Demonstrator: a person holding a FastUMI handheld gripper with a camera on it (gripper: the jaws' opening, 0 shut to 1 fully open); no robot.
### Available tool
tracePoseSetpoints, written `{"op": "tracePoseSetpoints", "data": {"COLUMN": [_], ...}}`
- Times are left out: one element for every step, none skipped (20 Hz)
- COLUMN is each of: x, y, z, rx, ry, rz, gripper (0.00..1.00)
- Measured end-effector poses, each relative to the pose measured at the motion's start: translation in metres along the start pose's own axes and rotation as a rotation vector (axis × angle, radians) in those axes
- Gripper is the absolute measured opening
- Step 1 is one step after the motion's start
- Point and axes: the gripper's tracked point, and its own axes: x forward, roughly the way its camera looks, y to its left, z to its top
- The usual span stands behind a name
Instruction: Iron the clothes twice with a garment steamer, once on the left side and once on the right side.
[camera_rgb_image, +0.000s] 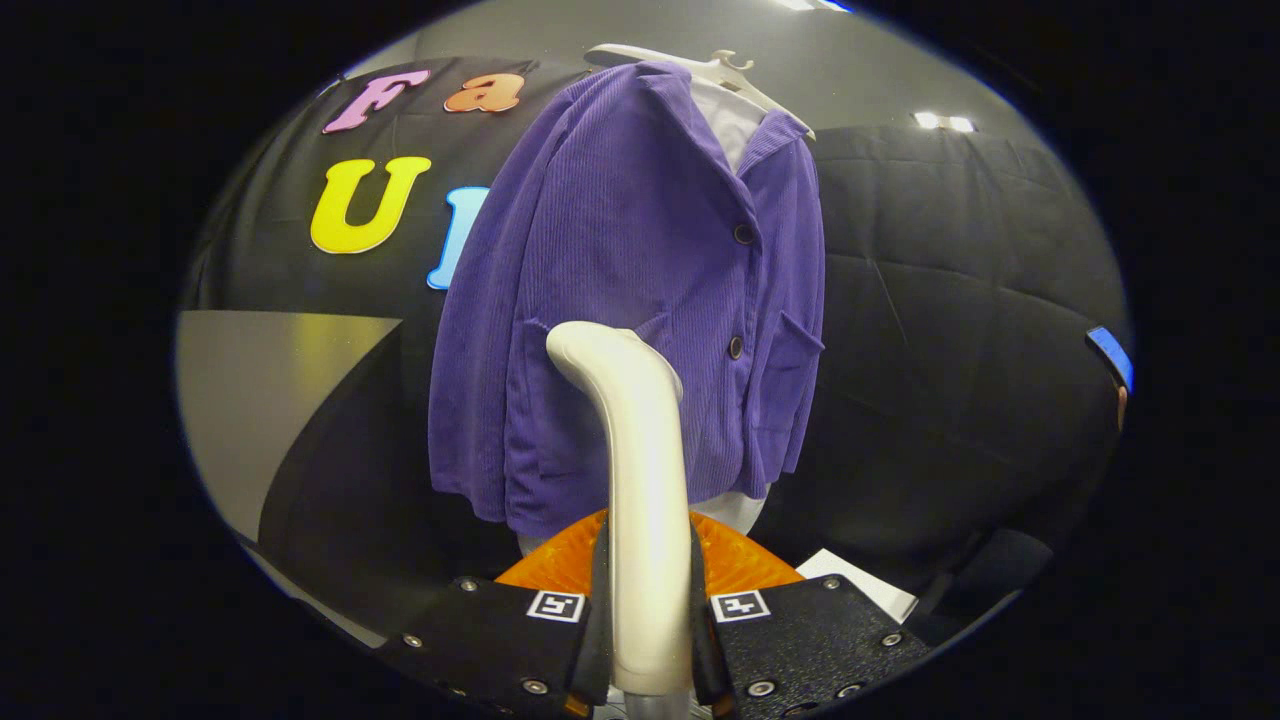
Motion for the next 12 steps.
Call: {"op": "tracePoseSetpoints", "data": {"x": [-0.001,-0.001,-0.001,-0.001,0.000,0.000,-0.001,0.000,-0.002,-0.003,-0.005,-0.008], "y": [0.002,0.004,0.008,0.011,0.013,0.015,0.015,0.015,0.015,0.012,0.008,0.003], "z": [-0.005,-0.011,-0.019,-0.026,-0.032,-0.037,-0.042,-0.046,-0.050,-0.053,-0.053,-0.051], "rx": [0.001,0.005,0.005,-0.001,-0.011,-0.015,-0.013,-0.008,-0.003,0.000,0.007,0.020], "ry": [0.008,0.017,0.031,0.043,0.053,0.061,0.069,0.081,0.096,0.110,0.119,0.125], "rz": [-0.006,-0.009,-0.008,-0.008,-0.009,-0.009,-0.009,-0.010,-0.015,-0.025,-0.039,-0.051], "gripper": [0.32,0.32,0.32,0.32,0.32,0.32,0.32,0.32,0.32,0.32,0.32,0.32]}}
